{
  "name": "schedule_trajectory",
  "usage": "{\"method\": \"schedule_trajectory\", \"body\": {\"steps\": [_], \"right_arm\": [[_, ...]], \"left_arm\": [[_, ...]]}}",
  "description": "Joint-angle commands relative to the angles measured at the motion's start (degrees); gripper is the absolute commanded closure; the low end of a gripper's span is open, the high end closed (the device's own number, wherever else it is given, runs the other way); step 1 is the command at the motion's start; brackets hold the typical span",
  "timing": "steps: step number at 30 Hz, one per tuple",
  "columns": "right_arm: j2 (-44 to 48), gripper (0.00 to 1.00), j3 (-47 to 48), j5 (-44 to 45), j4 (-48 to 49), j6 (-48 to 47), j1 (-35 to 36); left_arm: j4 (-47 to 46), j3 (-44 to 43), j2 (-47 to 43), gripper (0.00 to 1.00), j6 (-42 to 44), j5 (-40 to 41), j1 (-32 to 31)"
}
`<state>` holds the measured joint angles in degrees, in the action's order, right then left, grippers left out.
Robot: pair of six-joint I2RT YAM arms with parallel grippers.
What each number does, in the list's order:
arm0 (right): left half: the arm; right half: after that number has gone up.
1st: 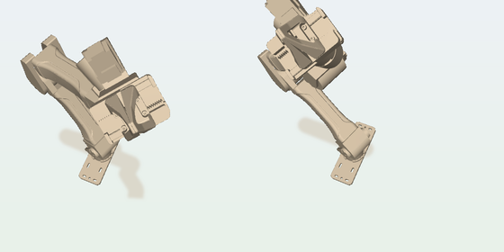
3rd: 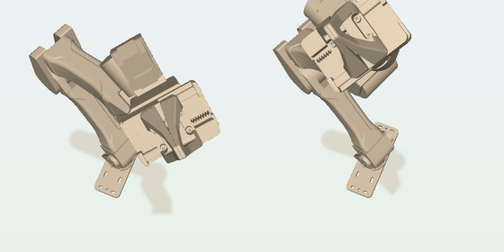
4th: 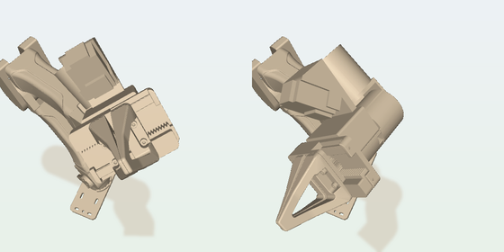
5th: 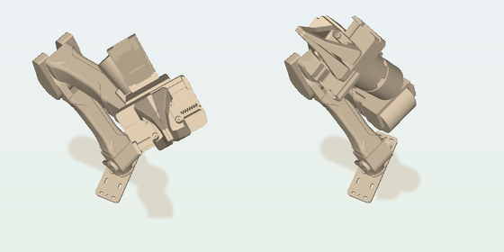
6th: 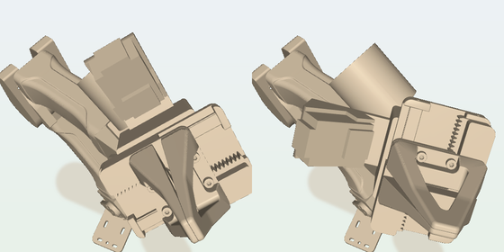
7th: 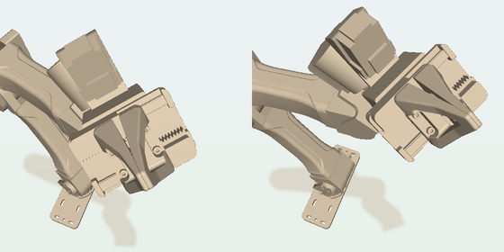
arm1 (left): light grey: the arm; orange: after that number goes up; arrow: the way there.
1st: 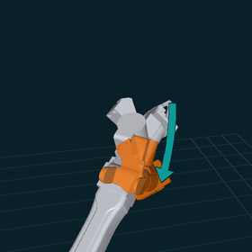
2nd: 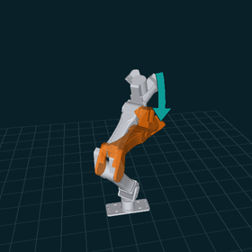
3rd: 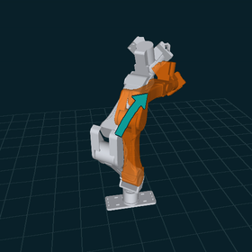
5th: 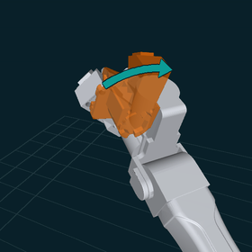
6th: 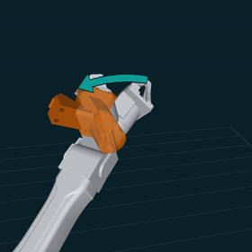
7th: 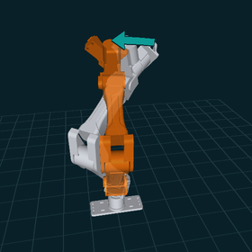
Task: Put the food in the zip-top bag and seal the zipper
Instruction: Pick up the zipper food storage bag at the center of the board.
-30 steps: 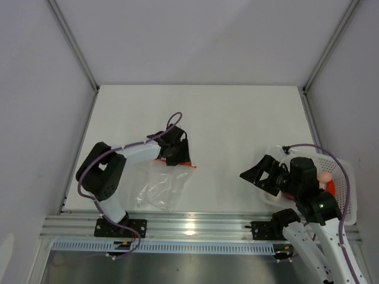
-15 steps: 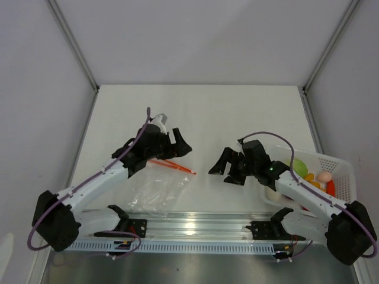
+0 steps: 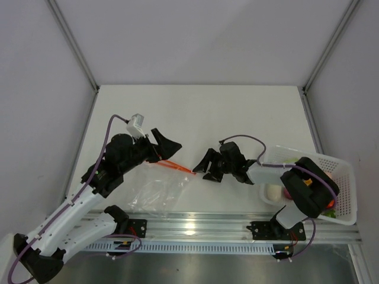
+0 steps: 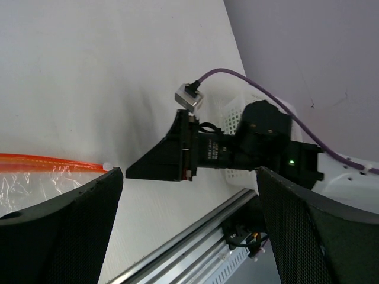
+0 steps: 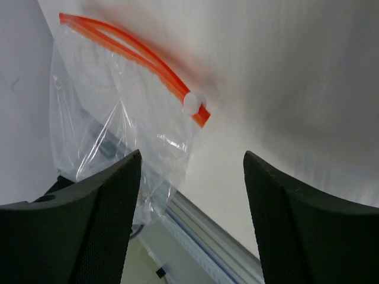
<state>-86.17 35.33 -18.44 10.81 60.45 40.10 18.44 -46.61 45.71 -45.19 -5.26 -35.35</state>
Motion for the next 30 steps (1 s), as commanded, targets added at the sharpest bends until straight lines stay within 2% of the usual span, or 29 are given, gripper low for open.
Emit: {"method": "schedule_trajectory", "body": {"steps": [1,9,12,13,14,15,16,19,22,23,26,30], "right_arm": [[-5.84,0.30,1.23,2.88,12.99,5.73,2.09],[-16.82,0.43,1.41,8.15,23.90,11.36,7.80],[-20.08,0.62,1.76,5.35,29.96,12.06,8.16],[-21.13,0.77,1.67,5.08,30.93,12.15,8.16],[-21.23,0.84,1.41,5.16,31.72,11.80,8.24],[-20.10,0.95,1.15,5.51,30.95,10.58,8.24],[-19.13,1.00,1.14,6.04,30.94,9.53,8.16],[-14.22,1.00,1.58,8.67,24.81,3.49,7.98],[-5.87,1.00,5.00,12.62,13.39,-2.94,8.07],[-1.67,1.00,6.14,13.94,6.92,-7.32,7.98],[7.29,1.00,9.92,21.66,-4.60,-15.32,8.07],[17.14,1.00,12.13,29.85,-14.14,-24.81,8.24]], "left_arm": [[0.55,1.61,-2.90,0.04,-2.80,-1.77,-0.33],[3.80,0.82,-5.72,0.05,-2.54,-2.91,-0.24],[4.06,0.82,-5.72,0.05,-2.62,-3.44,-0.33],[4.24,0.91,-5.72,0.05,-2.54,-3.71,-0.33],[4.59,0.82,-5.64,0.06,-2.54,-3.80,-0.24],[5.37,0.47,-5.55,0.06,-2.45,-3.80,-0.33],[5.38,0.38,-5.46,0.07,-2.36,-3.80,-0.33],[6.70,-0.32,-4.85,0.08,-2.01,-4.41,-0.33],[8.10,-1.55,-3.80,0.09,-1.22,-5.29,-0.24],[8.72,-2.60,-3.53,0.09,-1.04,-5.73,-0.24],[10.21,-4.18,-2.48,0.12,-0.52,-6.52,-0.24],[11.97,-7.08,0.07,0.17,-0.51,-8.53,-0.33]]}}
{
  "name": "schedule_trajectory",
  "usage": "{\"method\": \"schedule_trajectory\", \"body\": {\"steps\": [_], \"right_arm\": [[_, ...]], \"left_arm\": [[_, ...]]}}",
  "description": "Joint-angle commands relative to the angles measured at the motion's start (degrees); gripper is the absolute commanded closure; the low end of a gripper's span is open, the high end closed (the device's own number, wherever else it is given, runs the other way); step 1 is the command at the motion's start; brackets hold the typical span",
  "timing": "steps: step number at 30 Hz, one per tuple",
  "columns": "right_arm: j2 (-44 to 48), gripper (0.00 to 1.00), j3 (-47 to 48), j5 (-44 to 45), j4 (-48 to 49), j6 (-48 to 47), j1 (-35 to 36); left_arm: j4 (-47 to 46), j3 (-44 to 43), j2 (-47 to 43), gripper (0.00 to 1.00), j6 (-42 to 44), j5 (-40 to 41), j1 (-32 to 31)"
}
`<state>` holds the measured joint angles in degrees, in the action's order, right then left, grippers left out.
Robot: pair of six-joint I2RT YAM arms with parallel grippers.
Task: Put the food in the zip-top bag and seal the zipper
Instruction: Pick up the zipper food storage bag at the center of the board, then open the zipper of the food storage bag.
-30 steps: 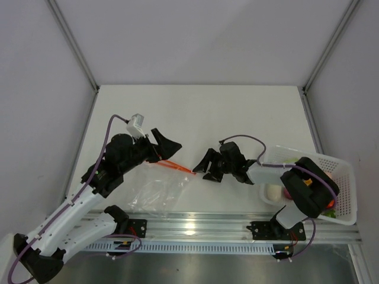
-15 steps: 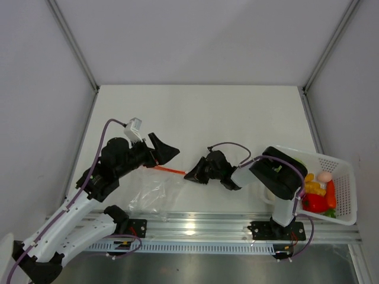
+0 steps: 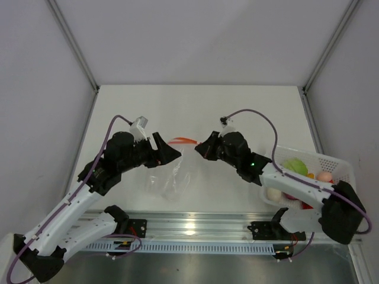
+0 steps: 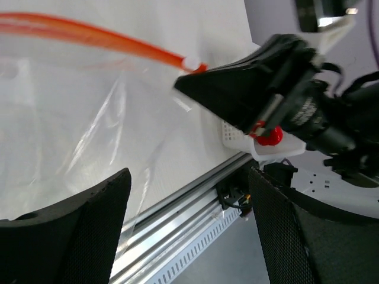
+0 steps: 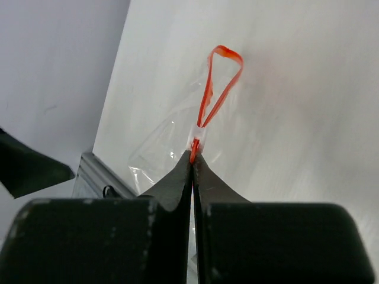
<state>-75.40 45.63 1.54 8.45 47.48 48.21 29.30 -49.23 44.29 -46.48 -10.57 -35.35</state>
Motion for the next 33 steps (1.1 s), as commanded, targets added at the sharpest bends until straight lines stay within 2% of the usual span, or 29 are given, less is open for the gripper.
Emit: {"method": "schedule_trajectory", "body": {"steps": [1,8,10,14,16,19,25,30,33], "right_arm": [[8.05,1.00,1.75,12.32,-13.70,-13.63,0.22],[19.40,1.00,-2.20,19.10,-16.62,-28.75,5.57],[22.55,1.00,-3.52,22.00,-16.45,-33.83,11.01],[26.17,1.00,-4.85,31.84,-17.58,-38.25,21.03],[26.18,1.00,-4.23,39.83,-18.29,-39.48,27.08],[25.48,1.00,-2.13,48.79,-17.86,-41.33,30.80],[23.89,1.00,3.85,55.49,-14.25,-49.31,29.76],[23.54,1.00,8.42,57.08,-11.88,-58.45,26.42],[24.94,1.00,8.87,57.78,-11.18,-60.57,26.24]], "left_arm": [[1.63,-5.43,2.11,0.18,0.69,-3.84,-0.33],[3.92,-7.63,9.14,0.26,-1.07,-6.74,-0.59],[4.10,-7.46,11.07,0.27,-1.42,-7.53,-0.86],[5.68,-8.41,12.83,0.33,-2.47,-6.22,-1.03],[8.92,-9.47,13.97,0.36,-3.35,-4.65,-1.03],[11.92,-13.25,14.68,0.34,-3.62,-4.20,-1.03],[10.69,-15.10,12.66,0.32,-3.97,-4.72,-1.30],[9.90,-15.19,11.25,0.32,-4.15,-5.95,-1.30],[9.99,-15.02,11.43,0.32,-4.93,-6.92,-1.38]]}}
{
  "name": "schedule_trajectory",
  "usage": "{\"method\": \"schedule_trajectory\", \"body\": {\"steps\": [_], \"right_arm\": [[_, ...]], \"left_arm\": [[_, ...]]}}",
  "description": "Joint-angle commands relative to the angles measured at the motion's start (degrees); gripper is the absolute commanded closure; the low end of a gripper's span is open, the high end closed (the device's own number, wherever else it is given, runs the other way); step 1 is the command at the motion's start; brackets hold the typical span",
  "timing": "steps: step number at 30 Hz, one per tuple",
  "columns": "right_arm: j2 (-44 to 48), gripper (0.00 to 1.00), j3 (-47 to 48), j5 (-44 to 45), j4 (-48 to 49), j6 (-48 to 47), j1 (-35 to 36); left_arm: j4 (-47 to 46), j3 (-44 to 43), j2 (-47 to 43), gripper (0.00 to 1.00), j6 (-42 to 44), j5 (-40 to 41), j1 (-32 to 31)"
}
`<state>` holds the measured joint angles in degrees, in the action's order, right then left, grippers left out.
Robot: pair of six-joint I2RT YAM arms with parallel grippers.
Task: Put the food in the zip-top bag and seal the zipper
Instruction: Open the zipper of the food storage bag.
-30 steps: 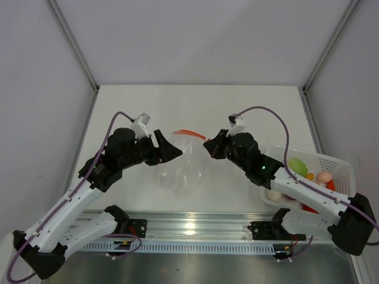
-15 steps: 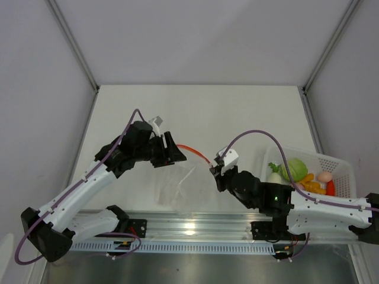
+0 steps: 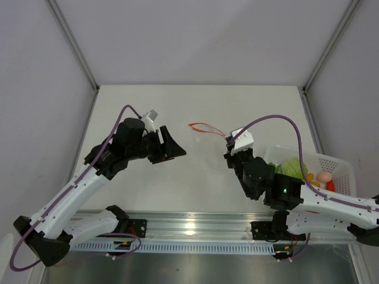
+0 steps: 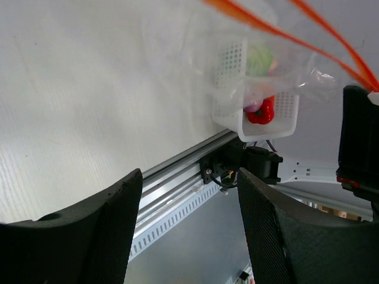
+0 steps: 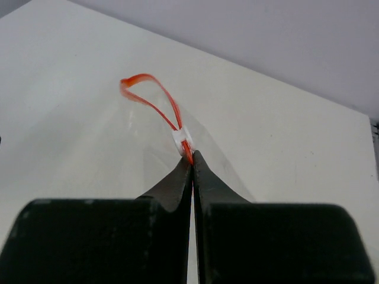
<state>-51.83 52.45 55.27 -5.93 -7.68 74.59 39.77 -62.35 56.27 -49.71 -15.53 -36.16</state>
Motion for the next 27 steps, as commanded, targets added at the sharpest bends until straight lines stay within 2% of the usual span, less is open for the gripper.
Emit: {"method": "schedule_trajectory", "body": {"steps": [1,6,10,15,19,21,24,25,27], "right_arm": [[1.91,1.00,1.61,4.06,3.38,-5.33,-0.23],[2.97,1.00,-4.27,0.99,1.29,-0.15,0.91],[1.30,1.00,-9.11,1.33,0.48,6.44,5.90],[0.33,1.00,-14.55,2.82,0.40,14.35,11.45],[1.12,1.00,-16.40,4.85,-0.48,18.40,14.79],[1.21,1.00,-16.85,5.29,-1.00,20.24,16.20],[0.68,1.00,-17.20,6.78,-1.45,21.65,17.26],[0.59,1.00,-17.11,7.05,-1.36,22.09,17.43],[0.59,1.00,-16.94,8.89,-1.45,22.45,17.96]], "left_arm": [[-0.92,-1.03,-0.55,0.32,-2.22,-2.40,-0.49],[-4.95,4.06,-0.02,0.33,-12.23,-4.77,-0.66],[-12.77,10.05,1.99,0.33,-20.06,-8.98,-0.66],[-14.46,7.96,7.53,0.32,-21.65,-10.40,-0.66],[-6.66,2.85,12.89,0.28,-19.90,-9.44,-0.58],[-6.02,1.79,14.73,0.28,-19.72,-8.99,-0.66],[-9.00,4.77,13.70,0.30,-22.26,-10.05,-0.66],[-12.31,8.87,12.82,0.31,-24.36,-9.96,-0.58],[-14.71,11.79,11.15,0.33,-26.91,-10.48,-0.58]]}}
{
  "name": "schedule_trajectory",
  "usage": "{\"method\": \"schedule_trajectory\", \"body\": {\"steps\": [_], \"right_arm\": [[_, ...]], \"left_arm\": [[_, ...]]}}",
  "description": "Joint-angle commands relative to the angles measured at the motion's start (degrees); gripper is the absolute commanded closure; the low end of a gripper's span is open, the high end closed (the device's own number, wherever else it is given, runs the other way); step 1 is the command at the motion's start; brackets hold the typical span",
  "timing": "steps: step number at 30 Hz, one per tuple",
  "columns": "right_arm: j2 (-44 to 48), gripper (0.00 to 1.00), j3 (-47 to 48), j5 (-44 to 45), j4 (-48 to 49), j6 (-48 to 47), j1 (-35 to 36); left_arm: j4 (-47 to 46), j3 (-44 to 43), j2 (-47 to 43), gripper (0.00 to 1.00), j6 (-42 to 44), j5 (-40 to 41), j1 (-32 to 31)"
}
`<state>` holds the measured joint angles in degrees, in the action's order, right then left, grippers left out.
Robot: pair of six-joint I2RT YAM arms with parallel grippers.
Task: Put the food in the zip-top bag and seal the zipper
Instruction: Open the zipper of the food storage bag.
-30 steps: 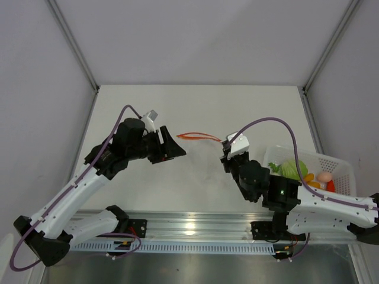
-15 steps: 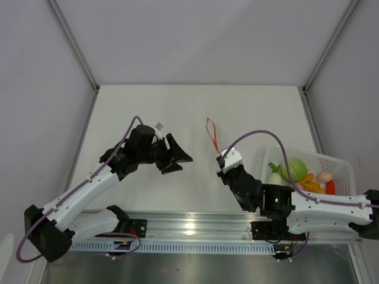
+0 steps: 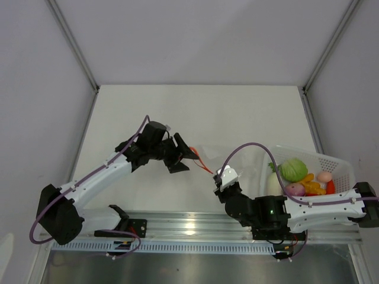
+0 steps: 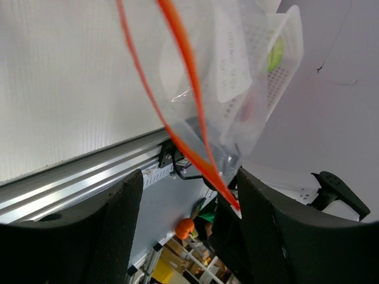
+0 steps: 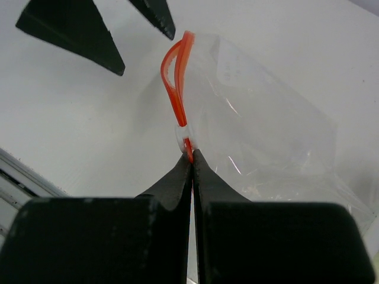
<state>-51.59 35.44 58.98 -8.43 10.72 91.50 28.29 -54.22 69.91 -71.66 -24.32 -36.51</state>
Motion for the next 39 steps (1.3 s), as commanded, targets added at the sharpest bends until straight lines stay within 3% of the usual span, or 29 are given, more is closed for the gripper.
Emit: {"method": "schedule_trajectory", "body": {"steps": [1,6,14,22,39], "right_arm": [[0.35,1.00,0.15,5.88,0.96,4.65,1.22],[0.97,1.00,0.33,6.85,1.66,4.31,1.75],[2.64,1.00,0.77,6.94,1.14,3.78,2.36],[3.25,1.00,1.21,7.02,-1.33,5.10,2.63],[3.34,1.00,1.38,6.67,-0.45,3.96,2.63]], "left_arm": [[-4.81,8.12,-4.32,0.34,-7.51,-1.96,-0.14],[-11.59,15.36,-7.59,0.39,-12.45,-0.91,-0.14],[-15.98,13.79,-1.45,0.40,-12.28,-3.81,1.00],[-21.79,15.80,-1.17,0.45,-13.42,-7.94,5.74],[-23.20,11.69,3.74,0.45,-13.07,-9.08,6.45]]}}
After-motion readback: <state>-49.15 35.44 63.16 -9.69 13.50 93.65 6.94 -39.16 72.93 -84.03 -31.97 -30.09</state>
